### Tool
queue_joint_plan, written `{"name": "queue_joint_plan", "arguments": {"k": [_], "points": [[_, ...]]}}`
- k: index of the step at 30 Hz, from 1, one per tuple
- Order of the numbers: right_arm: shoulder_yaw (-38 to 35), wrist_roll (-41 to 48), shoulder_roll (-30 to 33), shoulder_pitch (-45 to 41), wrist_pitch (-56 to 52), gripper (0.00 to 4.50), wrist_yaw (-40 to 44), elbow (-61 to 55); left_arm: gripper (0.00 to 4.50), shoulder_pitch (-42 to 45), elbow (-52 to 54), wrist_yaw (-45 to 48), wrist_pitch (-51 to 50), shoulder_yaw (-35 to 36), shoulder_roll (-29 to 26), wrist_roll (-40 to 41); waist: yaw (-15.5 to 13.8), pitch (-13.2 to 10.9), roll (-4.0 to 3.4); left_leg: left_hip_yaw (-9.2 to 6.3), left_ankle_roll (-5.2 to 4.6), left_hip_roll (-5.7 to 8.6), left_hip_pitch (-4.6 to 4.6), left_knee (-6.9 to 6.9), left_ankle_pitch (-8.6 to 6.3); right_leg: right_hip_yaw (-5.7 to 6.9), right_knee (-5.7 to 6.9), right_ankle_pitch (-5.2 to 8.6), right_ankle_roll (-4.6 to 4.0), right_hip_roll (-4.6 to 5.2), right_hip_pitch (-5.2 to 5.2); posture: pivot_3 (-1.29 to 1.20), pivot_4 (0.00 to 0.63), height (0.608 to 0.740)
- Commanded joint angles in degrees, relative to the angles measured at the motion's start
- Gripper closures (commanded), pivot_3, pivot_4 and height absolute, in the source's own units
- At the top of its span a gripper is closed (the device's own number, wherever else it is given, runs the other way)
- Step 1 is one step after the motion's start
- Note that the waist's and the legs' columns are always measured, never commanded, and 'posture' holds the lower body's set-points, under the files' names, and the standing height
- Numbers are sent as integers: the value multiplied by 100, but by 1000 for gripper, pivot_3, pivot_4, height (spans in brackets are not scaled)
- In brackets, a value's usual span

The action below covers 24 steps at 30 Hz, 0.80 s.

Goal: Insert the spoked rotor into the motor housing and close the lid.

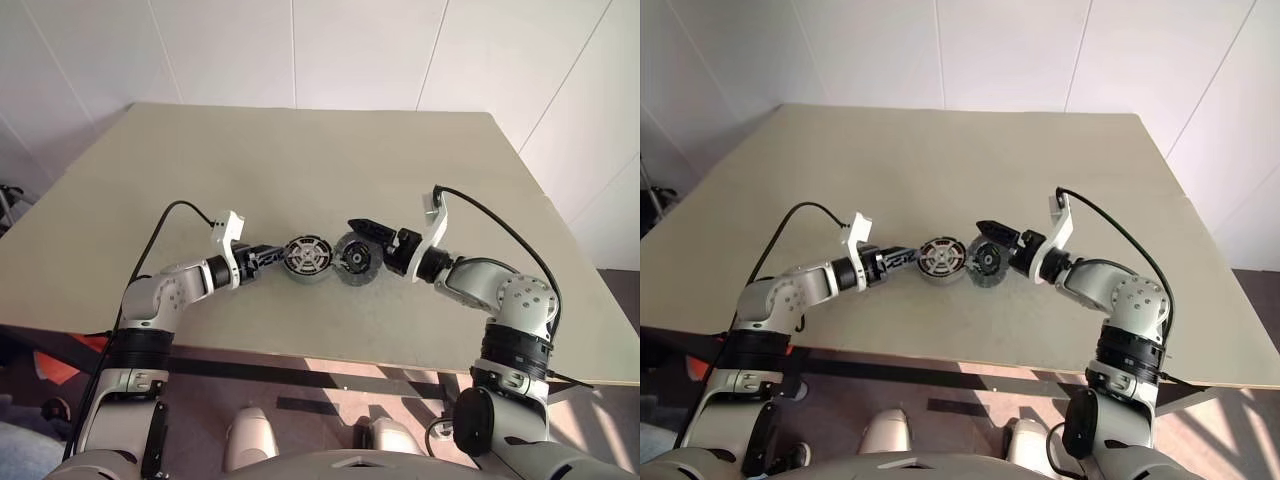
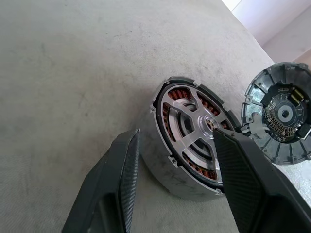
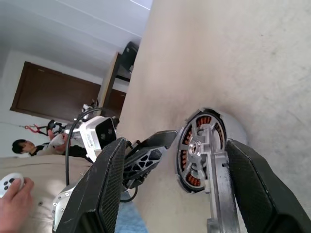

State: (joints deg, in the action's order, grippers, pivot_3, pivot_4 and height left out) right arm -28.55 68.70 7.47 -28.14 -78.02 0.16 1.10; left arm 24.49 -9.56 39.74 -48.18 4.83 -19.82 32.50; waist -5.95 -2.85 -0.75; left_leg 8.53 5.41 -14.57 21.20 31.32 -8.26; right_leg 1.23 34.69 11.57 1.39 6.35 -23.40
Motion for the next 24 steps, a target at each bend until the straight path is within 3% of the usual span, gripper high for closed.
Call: {"name": "queue_joint_plan", "arguments": {"k": [1, 5, 24], "points": [[52, 332, 87, -226, -64, 843, -59, -150, 1971, 74, 113, -15, 106, 139, -23, 38, -1, 0, 0, 0, 3, 0, -5, 0, 2, 0, 1, 1, 1, 0, 3, 0, 0, 740], [137, 445, 123, -333, -76, 843, -175, -146, 1971, 19, 153, -73, 137, 198, -7, 53, -5, 0, 0, 0, 12, -1, -11, 1, 7, 0, 4, 17, 30, 0, 7, 0, 0, 740], [436, 964, 228, -1046, -102, 843, -835, 37, 1971, -141, 289, -284, 196, 476, 18, 104, -8, 1, 1, -1, 11, -1, -8, 4, 7, 0, 7, -1, 2, 0, 7, 0, 0, 740]]}}
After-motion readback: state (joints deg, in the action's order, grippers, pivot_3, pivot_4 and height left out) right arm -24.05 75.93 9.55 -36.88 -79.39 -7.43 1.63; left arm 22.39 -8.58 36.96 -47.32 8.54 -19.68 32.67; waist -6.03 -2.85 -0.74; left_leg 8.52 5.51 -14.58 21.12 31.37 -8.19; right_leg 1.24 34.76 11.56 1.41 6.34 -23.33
